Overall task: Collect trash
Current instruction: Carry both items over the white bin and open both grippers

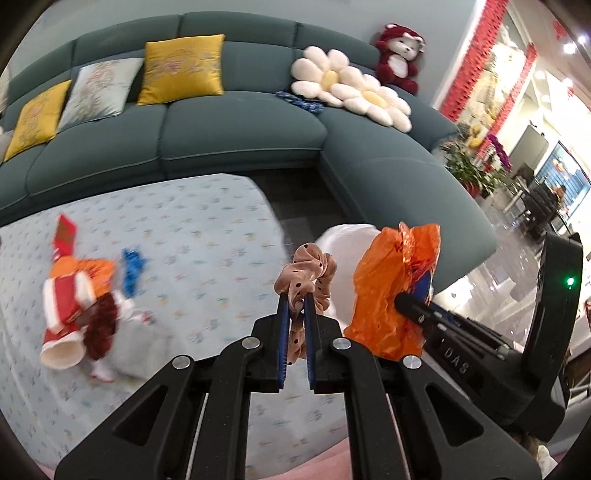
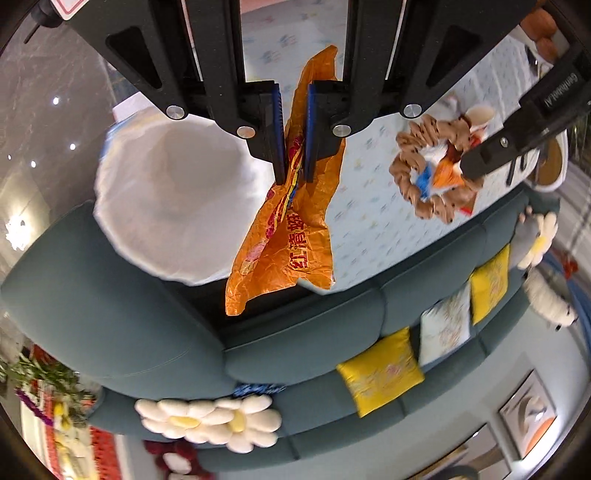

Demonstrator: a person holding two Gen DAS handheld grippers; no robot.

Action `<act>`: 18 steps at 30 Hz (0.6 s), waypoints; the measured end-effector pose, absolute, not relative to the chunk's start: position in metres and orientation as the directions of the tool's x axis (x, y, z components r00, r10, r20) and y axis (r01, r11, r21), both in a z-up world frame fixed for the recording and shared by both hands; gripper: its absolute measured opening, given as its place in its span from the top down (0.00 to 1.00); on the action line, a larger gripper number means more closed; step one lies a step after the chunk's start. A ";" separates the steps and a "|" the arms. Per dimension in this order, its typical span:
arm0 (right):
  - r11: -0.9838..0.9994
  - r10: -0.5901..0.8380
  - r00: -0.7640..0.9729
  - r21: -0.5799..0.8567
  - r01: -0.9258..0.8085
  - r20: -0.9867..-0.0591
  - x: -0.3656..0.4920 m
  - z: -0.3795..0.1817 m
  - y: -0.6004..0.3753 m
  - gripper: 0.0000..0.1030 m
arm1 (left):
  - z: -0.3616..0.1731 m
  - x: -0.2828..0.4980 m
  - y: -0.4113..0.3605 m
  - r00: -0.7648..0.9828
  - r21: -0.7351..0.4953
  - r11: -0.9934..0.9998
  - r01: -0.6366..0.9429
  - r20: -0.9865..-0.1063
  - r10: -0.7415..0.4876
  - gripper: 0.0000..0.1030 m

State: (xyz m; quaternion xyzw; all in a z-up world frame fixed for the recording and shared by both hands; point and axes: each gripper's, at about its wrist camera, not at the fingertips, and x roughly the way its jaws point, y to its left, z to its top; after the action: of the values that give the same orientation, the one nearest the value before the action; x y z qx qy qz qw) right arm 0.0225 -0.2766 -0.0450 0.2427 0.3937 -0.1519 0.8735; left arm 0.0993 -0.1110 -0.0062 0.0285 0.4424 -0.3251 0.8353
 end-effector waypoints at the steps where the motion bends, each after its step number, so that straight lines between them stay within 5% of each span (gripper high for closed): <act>1: 0.831 -0.083 0.643 0.303 0.466 -0.761 0.022 -0.045 -0.284 0.91 | -0.007 0.099 -0.121 0.390 -0.240 0.779 0.579 -0.758 -0.522 0.92; 11: 0.782 -0.147 0.616 0.291 0.551 -0.774 0.015 -0.059 -0.355 0.91 | -0.024 0.099 -0.204 0.294 -0.271 0.721 0.638 -0.779 -0.554 0.92; 15: 0.773 -0.155 0.604 0.285 0.567 -0.782 0.018 -0.065 -0.370 0.83 | -0.028 0.101 -0.230 0.273 -0.276 0.702 0.656 -0.781 -0.562 0.90; 17: 0.769 -0.188 0.595 0.260 0.584 -0.781 0.019 -0.065 -0.373 0.75 | -0.029 0.103 -0.237 0.270 -0.280 0.700 0.657 -0.780 -0.565 0.83; 18: 0.767 -0.205 0.590 0.246 0.592 -0.780 0.019 -0.064 -0.374 0.68 | -0.029 0.104 -0.241 0.277 -0.278 0.705 0.652 -0.778 -0.564 0.71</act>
State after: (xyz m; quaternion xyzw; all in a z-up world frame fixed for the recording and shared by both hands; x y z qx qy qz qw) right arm 0.0188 -0.3743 -0.0642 0.2495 0.3879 -0.2330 0.8562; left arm 0.1038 -0.2408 -0.0286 0.0476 0.4649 -0.3810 0.7978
